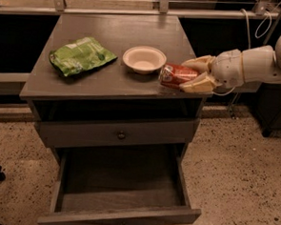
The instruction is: Pick coke can from middle drawer and place on counter
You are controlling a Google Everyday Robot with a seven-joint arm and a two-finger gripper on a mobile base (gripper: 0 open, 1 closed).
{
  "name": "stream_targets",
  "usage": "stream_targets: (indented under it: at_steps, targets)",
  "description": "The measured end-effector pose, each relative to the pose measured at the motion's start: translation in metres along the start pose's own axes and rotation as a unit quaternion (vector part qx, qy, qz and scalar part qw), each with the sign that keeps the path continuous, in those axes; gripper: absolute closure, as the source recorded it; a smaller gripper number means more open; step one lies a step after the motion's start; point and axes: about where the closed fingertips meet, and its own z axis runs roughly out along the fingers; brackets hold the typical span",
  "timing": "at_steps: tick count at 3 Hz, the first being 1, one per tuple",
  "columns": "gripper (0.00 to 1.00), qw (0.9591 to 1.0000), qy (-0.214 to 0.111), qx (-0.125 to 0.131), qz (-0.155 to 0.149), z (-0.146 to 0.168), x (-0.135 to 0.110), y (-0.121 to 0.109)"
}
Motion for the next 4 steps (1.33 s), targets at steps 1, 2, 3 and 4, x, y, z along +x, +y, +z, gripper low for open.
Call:
stream_targets:
  at_steps: [1,2,3,4]
  targets:
    - [1.0,0.9984,-0.011,-0.035,0.042,0.008,0.003,-0.011]
    - [0.84,0.9969,0.002,-0.046,0.064,0.015,0.009,-0.017]
    - [0.6,0.9962,0.03,-0.036,0.074,0.021,0.017,-0.022]
    - [0.37,0.9959,0.035,-0.034,0.076,0.022,0.019,-0.022]
